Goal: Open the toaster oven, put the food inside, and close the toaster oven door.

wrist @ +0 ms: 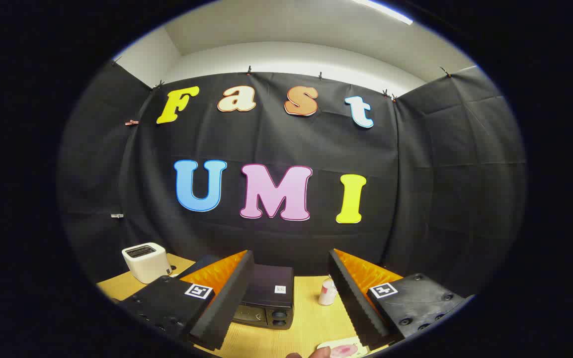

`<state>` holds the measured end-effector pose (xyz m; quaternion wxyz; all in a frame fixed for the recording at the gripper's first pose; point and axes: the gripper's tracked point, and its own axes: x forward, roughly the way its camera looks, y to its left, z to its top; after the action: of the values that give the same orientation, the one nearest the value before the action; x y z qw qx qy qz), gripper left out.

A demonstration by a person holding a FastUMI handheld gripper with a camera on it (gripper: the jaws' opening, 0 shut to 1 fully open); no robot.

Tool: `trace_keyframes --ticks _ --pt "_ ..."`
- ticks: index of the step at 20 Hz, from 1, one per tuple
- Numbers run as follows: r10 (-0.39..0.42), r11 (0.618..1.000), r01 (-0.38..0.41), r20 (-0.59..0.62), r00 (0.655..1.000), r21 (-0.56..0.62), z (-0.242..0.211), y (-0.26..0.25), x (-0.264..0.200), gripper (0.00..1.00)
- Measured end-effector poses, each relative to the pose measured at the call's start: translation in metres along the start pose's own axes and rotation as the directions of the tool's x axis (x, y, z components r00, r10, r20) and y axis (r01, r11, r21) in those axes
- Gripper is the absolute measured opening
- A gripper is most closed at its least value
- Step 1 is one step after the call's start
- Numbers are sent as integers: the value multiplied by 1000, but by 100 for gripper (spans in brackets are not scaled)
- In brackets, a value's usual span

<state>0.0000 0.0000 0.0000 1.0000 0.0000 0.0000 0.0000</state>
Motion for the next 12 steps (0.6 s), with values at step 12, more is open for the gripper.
trace_keyframes --ticks 12 --pt "2 1000 -2 -11 1000 4 -3 12 0 98"
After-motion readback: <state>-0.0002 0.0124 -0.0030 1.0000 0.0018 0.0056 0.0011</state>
